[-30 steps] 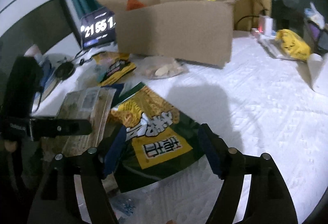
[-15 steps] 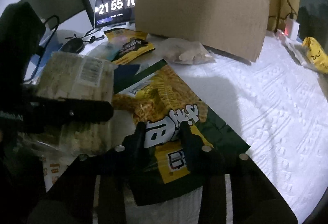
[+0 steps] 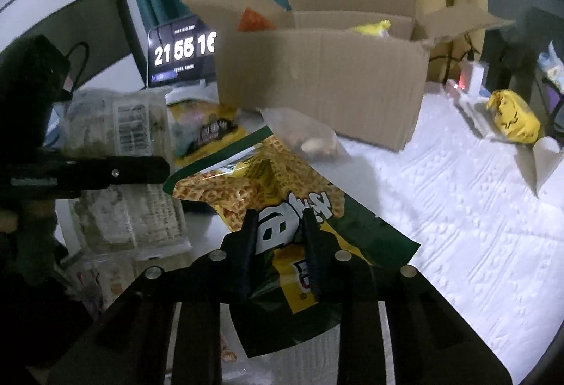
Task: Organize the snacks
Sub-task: 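Carry both held bags up over the cardboard box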
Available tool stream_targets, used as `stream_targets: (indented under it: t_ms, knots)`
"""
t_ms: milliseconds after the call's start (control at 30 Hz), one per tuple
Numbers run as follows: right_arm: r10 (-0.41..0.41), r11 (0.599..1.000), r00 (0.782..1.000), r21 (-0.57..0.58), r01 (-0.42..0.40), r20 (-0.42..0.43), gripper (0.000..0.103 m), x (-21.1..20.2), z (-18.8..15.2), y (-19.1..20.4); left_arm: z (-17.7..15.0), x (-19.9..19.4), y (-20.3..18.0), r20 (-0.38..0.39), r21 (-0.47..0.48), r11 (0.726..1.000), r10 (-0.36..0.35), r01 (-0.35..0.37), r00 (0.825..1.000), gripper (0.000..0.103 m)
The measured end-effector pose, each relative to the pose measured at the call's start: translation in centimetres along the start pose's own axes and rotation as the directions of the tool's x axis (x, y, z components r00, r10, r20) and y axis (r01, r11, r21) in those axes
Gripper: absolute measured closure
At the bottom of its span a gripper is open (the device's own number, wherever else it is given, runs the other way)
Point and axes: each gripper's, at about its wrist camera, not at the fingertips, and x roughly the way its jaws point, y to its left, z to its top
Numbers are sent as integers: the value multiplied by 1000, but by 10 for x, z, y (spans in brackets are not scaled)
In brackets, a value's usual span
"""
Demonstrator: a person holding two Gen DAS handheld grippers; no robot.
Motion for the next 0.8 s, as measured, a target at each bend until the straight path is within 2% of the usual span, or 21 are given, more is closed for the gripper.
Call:
stream_targets:
  t_ms: [433,800]
  knots:
    - [-65,998,994,-11,67,85,78,-27,44,0,27,-27,17,124,33,999,-16,12,992,82]
    - [-112,993,980,-24,117,163,78,-30,86,-5,72,-54,27,255,104,994,5,-32,967,82]
